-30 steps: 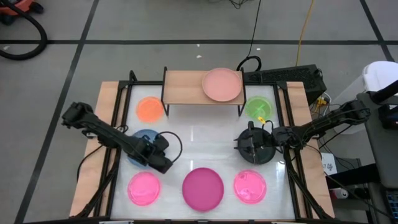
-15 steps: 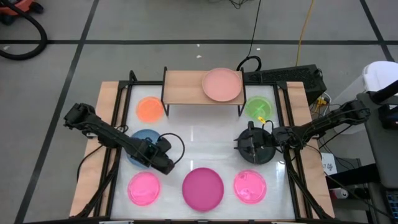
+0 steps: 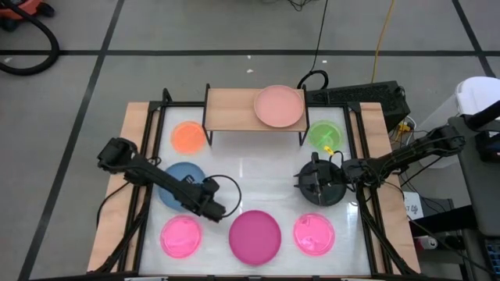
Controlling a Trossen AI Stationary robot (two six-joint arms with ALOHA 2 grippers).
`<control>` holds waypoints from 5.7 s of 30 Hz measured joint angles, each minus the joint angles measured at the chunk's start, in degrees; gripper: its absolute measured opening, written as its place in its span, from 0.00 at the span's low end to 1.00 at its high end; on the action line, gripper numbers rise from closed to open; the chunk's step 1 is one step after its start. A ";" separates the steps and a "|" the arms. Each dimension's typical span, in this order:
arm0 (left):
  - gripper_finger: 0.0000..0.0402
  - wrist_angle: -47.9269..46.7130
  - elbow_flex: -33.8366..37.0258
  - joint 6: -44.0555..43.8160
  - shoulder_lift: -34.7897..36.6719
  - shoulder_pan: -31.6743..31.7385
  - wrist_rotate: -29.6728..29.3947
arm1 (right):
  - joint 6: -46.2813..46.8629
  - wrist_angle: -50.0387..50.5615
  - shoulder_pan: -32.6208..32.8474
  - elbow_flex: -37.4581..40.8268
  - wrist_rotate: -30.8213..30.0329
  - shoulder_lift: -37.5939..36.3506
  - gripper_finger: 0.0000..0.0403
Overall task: Place and stack plates onto a shelf
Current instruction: Stack the large blue plate on top of the large light pink plate on the shelf
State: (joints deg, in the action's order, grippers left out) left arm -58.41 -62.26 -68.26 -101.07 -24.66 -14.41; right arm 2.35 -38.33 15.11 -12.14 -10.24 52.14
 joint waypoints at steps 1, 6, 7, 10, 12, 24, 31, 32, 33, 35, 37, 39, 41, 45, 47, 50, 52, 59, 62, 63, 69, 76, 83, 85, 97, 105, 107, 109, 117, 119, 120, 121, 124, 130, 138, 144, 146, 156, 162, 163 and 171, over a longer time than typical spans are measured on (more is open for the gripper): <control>0.32 -0.16 0.00 -0.01 -0.11 0.11 0.00 | 0.00 -0.01 0.00 0.00 0.00 0.00 0.36; 0.32 -0.15 0.00 -1.16 -0.12 0.93 0.00 | 0.00 -0.42 0.01 0.00 0.00 0.00 0.36; 0.32 -0.07 0.00 -1.23 -0.12 1.02 0.00 | 0.00 -0.47 0.01 0.00 0.00 0.00 0.36; 0.32 -0.07 0.00 -1.96 -0.12 1.11 0.00 | 0.00 -0.48 -0.01 0.00 0.00 0.00 0.36; 0.32 -0.09 0.00 -3.54 -0.12 1.07 -0.02 | 0.00 -0.48 0.01 0.00 0.00 0.00 0.36; 0.05 -1.53 0.00 -8.87 -0.12 0.94 2.13 | 1.11 -0.46 0.00 0.00 0.02 0.00 0.36; 0.03 -1.13 0.00 -8.90 -0.12 0.92 1.98 | 1.09 -0.79 0.01 0.00 -0.02 0.00 0.36; 0.04 -0.91 0.00 -8.89 -0.12 0.92 1.95 | 1.09 -0.95 0.00 0.00 -0.04 -0.01 0.36; 0.04 -0.64 0.00 -8.90 -0.12 0.92 1.92 | 1.09 -0.98 0.01 0.00 -0.04 -0.02 0.36; 0.06 0.11 0.00 -8.76 -0.12 0.92 1.52 | 1.07 -0.94 0.00 0.00 -0.05 -0.02 0.36; 0.07 1.29 0.00 -8.26 -0.12 0.92 1.36 | 1.06 -0.94 0.01 0.00 -0.07 -0.02 0.36; 0.07 2.64 0.00 -7.22 -0.10 0.92 1.33 | 0.73 -0.94 0.01 0.00 -0.09 -0.02 0.36; 0.08 3.89 0.00 -5.96 -0.10 0.92 1.31 | 0.32 -0.94 0.01 0.00 -0.11 -0.02 0.36; 0.08 7.48 -0.05 -2.55 -0.09 1.28 1.31 | 0.05 -0.99 0.01 0.00 -0.13 -0.02 0.36; 0.08 8.14 -0.64 -0.01 0.43 1.99 1.50 | -0.02 -1.42 -0.02 0.00 -0.15 -0.02 0.36; 0.08 9.07 -2.53 1.50 2.43 2.98 1.42 | -0.04 -1.71 0.01 0.00 -0.15 -0.02 0.36; 0.08 8.90 -4.17 2.83 4.05 3.57 1.44 | -0.04 -2.00 0.01 0.00 -0.17 -0.02 0.36; 0.08 9.23 -10.72 8.90 10.40 4.50 -1.57 | -0.24 -2.21 0.01 0.00 -0.17 -0.02 0.36; 0.08 10.71 -12.76 11.52 12.04 4.47 -3.33 | -0.24 -2.19 -0.01 0.00 -0.17 -0.02 0.36; 0.08 11.02 -13.13 12.69 12.59 4.46 -3.35 | -0.24 -2.18 0.01 0.00 -0.17 -0.02 0.36; 0.08 19.67 -13.35 15.73 15.00 4.46 -3.53 | -0.09 -1.74 0.00 0.00 -0.13 -0.02 0.36; 0.08 32.52 -13.33 15.66 14.92 4.50 -3.61 | -0.07 -2.28 0.00 -0.01 -0.13 -0.01 0.36; 0.08 42.27 -13.33 15.64 14.88 4.78 -3.58 | -0.04 -3.09 0.00 -0.02 -0.15 -0.02 0.36; 0.08 45.10 -13.33 15.62 14.88 4.76 -3.56 | -0.04 -3.21 0.00 -0.02 -0.15 -0.02 0.36; 0.08 45.35 -13.33 33.88 14.85 8.91 -5.30 | -0.04 -3.45 0.01 -0.02 -0.13 -0.02 0.36; 0.08 32.45 -13.33 31.86 14.85 12.51 -5.33 | -0.04 -3.01 0.00 -0.02 -0.09 -0.02 0.36; 0.08 24.51 -13.33 27.57 14.85 13.11 -6.24 | -0.03 -2.95 0.01 -0.02 -0.09 -0.02 0.36; 0.08 15.58 -13.33 21.38 14.83 13.64 -8.55 | -0.03 -2.53 0.01 -0.02 -0.07 -0.02 0.36; 0.08 -13.28 -13.31 -1.75 14.83 11.17 -14.66 | 0.22 -1.70 0.01 -0.02 -0.09 -0.02 0.36; 0.08 -15.56 -13.29 -4.52 14.83 10.16 -15.51 | 0.22 -1.67 0.01 -0.02 -0.07 -0.02 0.36; 0.08 -15.57 -13.29 -4.94 14.83 9.67 -15.65 | 0.22 -1.68 0.00 -0.02 -0.09 -0.02 0.36; 0.08 -15.14 -13.29 -4.93 14.83 9.14 -15.82 | 0.22 -1.70 0.01 -0.02 -0.09 -0.02 0.36; 0.08 -14.33 -13.29 -3.51 14.83 7.86 -16.55 | 0.16 -1.70 -0.01 -0.02 -0.13 -0.02 0.36; 0.08 -12.65 -13.29 5.13 14.83 8.31 -18.03 | 0.02 -2.84 0.01 -0.02 -0.13 -0.02 0.36; 0.08 -8.43 -10.89 6.44 12.91 7.74 -15.93 | -0.02 -3.27 0.01 -0.02 -0.13 -0.02 0.36; 0.15 -7.93 -7.59 6.10 8.60 5.41 -9.54 | 0.39 -1.46 0.01 -0.02 -0.12 0.00 0.36; 0.20 -7.39 -7.70 6.04 7.14 4.77 -7.98 | 0.39 -1.27 0.01 -0.02 -0.13 0.00 0.36; 0.46 1.79 -7.72 10.22 1.81 0.63 -5.79 | 0.22 -1.33 -0.01 -0.02 -0.17 -0.02 0.36; 0.53 2.84 -7.74 5.76 -2.40 -1.05 -4.39 | 0.20 -1.31 0.01 -0.02 -0.19 0.00 0.36; 0.54 2.79 -7.74 5.02 -3.16 -1.09 -4.10 | 0.20 -1.31 0.00 -0.02 -0.20 0.00 0.36; 0.54 2.59 -7.87 3.27 -9.62 -0.92 -2.03 | 0.20 -1.31 -0.01 -0.02 -0.20 0.00 0.36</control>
State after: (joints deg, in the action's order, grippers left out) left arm -55.83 -70.13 -64.99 -110.69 -25.58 -16.44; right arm 2.55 -39.64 15.09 -12.16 -10.44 52.14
